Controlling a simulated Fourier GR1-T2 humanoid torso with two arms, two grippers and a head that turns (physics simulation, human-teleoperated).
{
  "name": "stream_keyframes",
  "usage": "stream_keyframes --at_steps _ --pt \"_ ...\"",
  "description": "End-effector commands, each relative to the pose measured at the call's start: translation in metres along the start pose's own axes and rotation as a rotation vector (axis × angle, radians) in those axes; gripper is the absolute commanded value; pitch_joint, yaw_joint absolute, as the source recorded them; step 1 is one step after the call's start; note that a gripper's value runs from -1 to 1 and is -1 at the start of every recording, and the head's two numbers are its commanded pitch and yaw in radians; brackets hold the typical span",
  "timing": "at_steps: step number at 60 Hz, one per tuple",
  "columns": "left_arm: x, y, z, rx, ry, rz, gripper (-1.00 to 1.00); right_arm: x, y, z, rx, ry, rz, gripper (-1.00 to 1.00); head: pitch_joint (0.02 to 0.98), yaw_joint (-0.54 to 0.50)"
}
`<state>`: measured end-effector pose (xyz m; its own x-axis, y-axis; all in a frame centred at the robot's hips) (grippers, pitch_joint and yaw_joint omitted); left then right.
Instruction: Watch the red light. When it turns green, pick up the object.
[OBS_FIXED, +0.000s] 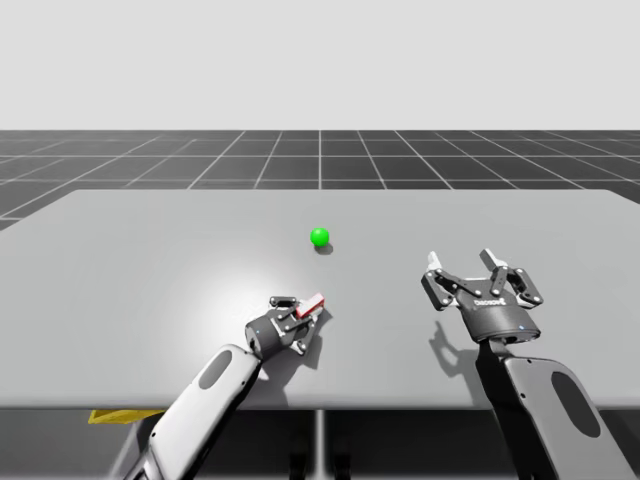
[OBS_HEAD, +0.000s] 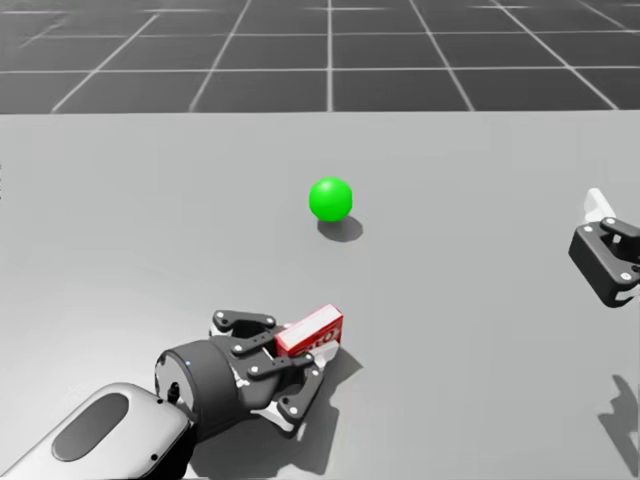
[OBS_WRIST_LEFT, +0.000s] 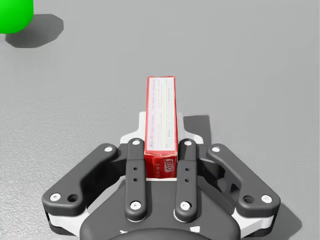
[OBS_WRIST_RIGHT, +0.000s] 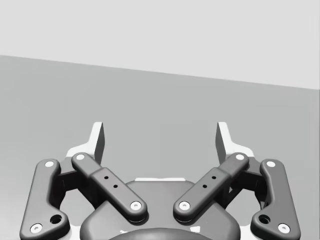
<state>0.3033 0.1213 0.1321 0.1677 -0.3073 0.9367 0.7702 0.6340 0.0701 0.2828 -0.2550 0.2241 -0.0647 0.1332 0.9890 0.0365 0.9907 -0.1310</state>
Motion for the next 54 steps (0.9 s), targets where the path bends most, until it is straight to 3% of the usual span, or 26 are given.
stream_keyframes --at_steps 1,15,32,54 --pt "-0.004 -0.009 0.001 -0.074 0.01 -0.019 0.99 -0.001 -0.001 -0.001 0.001 0.0 0.003 -1.0 0.613 0.02" --pt "-0.004 -0.014 0.001 -0.083 0.006 -0.033 1.0 -0.002 -0.001 -0.001 0.0 0.0 0.002 -1.0 0.461 0.03" --pt "0.005 -0.019 0.005 -0.076 -0.014 -0.058 1.0 -0.002 -0.001 -0.001 -0.001 0.001 0.003 -1.0 0.422 0.03" --pt "0.092 -0.003 0.04 0.017 -0.177 -0.155 1.0 -0.001 -0.003 -0.001 0.008 -0.001 -0.01 -1.0 0.419 0.03"
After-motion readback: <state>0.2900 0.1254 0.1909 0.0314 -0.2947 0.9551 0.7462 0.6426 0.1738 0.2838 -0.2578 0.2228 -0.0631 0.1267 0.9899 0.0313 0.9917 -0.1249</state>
